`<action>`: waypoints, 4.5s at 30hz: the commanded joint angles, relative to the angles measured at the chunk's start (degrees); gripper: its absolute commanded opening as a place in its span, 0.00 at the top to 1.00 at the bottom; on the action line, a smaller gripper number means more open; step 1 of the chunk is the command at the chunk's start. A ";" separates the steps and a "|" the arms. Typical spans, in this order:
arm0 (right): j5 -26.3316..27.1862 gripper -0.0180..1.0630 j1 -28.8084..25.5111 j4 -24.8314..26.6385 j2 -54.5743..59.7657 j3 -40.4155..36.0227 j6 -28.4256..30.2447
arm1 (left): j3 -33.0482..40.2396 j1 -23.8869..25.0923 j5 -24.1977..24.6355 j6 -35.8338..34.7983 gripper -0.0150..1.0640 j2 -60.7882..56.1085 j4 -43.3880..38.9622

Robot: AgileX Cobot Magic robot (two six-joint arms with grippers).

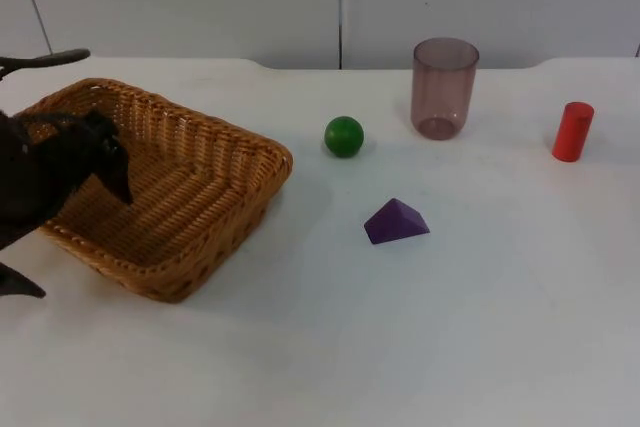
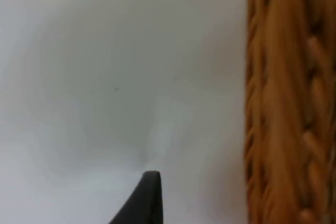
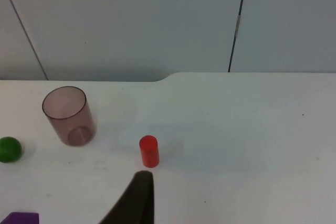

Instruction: Pick up the basket with the left hand and place the triangular block into the basket with the right hand.

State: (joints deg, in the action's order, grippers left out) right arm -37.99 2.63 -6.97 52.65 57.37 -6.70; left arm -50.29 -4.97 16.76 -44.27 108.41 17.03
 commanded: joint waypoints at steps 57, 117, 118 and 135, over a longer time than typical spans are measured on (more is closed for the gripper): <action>-0.52 0.02 0.01 1.90 -0.24 0.36 4.87 | -2.55 6.29 28.74 62.50 0.99 -16.00 22.19; -9.34 0.02 19.84 30.40 76.64 36.38 79.79 | -2.55 11.05 31.30 61.97 0.99 -18.46 23.41; -9.34 0.02 20.06 29.79 77.01 36.38 79.79 | -2.55 11.05 31.30 61.97 0.99 -18.46 23.31; -6.78 0.02 22.01 25.68 79.24 36.38 81.75 | -2.55 11.05 32.00 61.97 0.99 -18.46 22.35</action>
State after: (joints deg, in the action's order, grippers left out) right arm -44.89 24.29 19.22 131.97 93.36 74.52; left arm -52.70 5.98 48.35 18.06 90.70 38.51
